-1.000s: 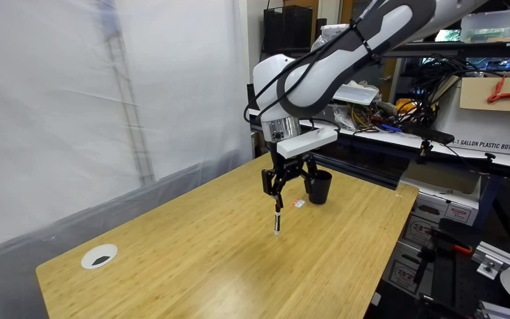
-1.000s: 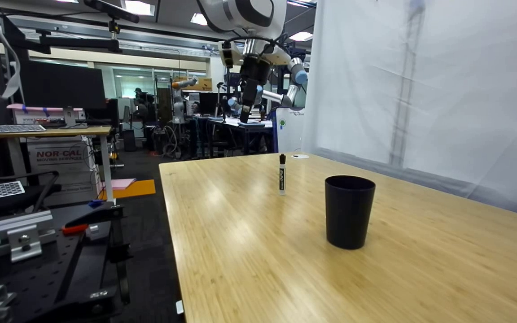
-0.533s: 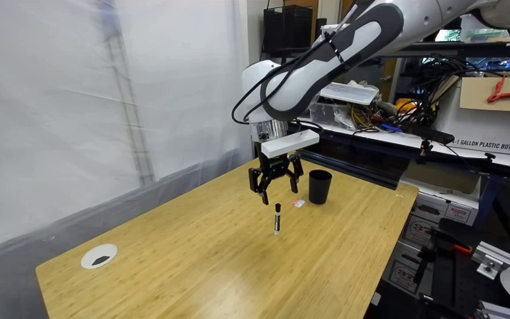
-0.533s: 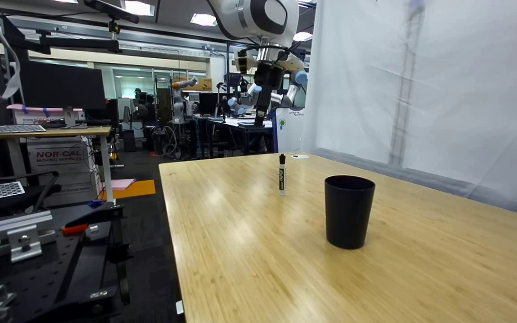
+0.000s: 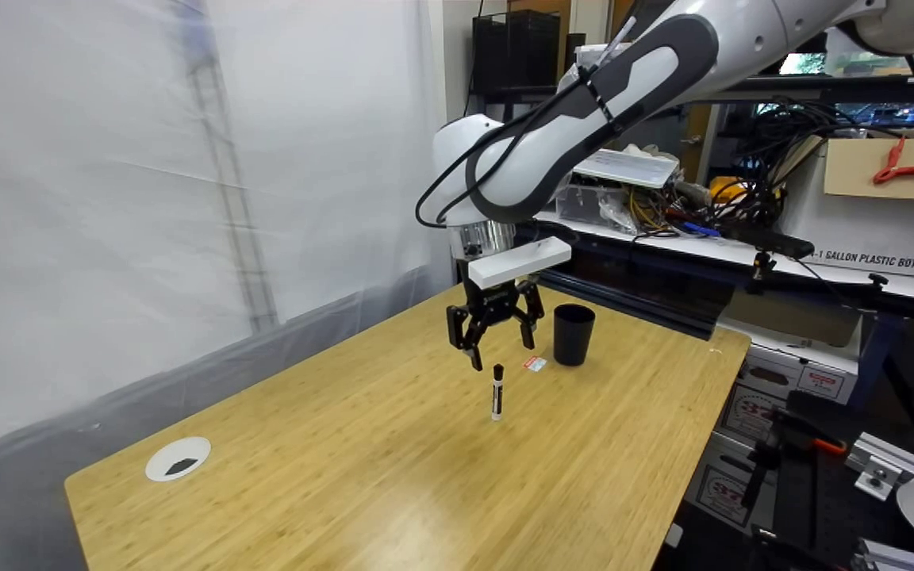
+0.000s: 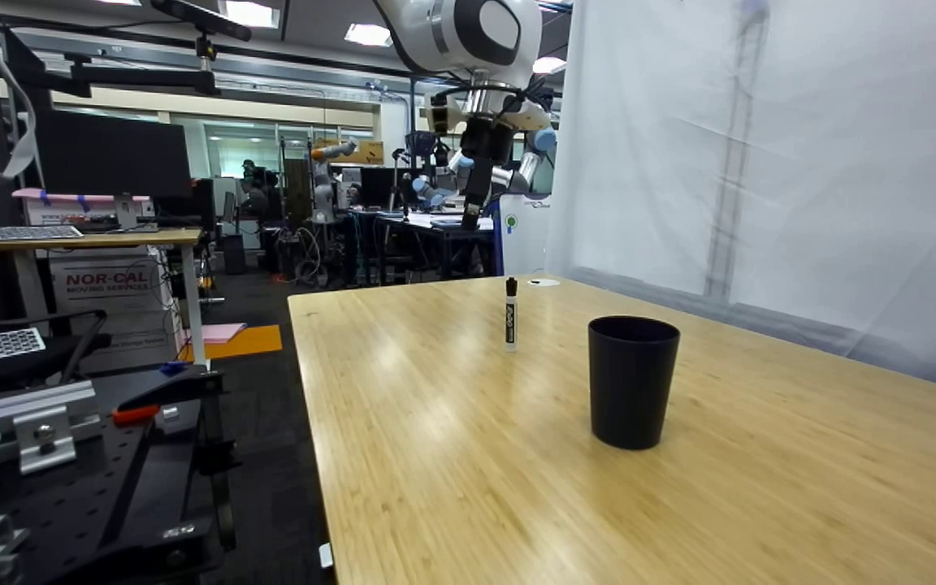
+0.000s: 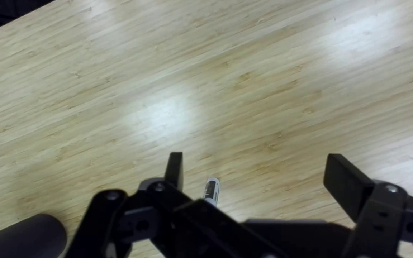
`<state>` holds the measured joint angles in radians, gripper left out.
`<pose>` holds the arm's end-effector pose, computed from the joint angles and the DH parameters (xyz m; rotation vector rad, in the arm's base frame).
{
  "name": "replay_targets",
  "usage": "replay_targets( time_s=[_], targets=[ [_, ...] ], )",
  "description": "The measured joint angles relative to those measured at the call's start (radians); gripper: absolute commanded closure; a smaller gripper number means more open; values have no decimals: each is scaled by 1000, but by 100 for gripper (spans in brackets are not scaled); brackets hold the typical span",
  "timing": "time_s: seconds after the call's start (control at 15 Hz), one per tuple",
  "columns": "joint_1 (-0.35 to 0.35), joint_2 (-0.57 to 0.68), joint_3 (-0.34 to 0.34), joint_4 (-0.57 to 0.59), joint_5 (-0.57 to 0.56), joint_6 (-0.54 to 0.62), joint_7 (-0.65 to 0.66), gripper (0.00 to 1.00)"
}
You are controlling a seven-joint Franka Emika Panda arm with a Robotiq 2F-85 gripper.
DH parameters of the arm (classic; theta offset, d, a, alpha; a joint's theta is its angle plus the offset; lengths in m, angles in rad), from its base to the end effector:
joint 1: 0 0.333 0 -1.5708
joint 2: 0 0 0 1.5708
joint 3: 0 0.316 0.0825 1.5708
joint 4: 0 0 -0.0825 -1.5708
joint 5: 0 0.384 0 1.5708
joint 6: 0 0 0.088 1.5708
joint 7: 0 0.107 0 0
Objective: Pick up the marker and place it in the cup
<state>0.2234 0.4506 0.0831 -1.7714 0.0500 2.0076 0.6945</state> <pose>0.6015 0.1896 0.2922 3.0223 -0.6417 -0.3495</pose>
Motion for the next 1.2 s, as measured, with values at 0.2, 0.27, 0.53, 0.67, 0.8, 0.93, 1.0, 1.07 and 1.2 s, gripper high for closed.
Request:
replay_targets(
  time_s=[0.2,0.27,0.53,0.67,0.8,0.93,1.0,1.07,1.2],
  targets=[
    [1,47,-24,9,-27,30,0,0],
    [1,67,-34,17,-36,40,0,0],
    [1,130,-58,45,-56,75,0,0],
    [1,155,-61,59,-58,83,-1,0],
    [1,177,-63,70,-58,93,-10,0],
    [1,198,-66,77,-58,106,-27,0],
    [1,207,-68,81,-58,113,-38,0],
    [1,215,-70,84,-58,118,-49,0],
    [1,227,-77,86,-58,133,-70,0]
  ],
)
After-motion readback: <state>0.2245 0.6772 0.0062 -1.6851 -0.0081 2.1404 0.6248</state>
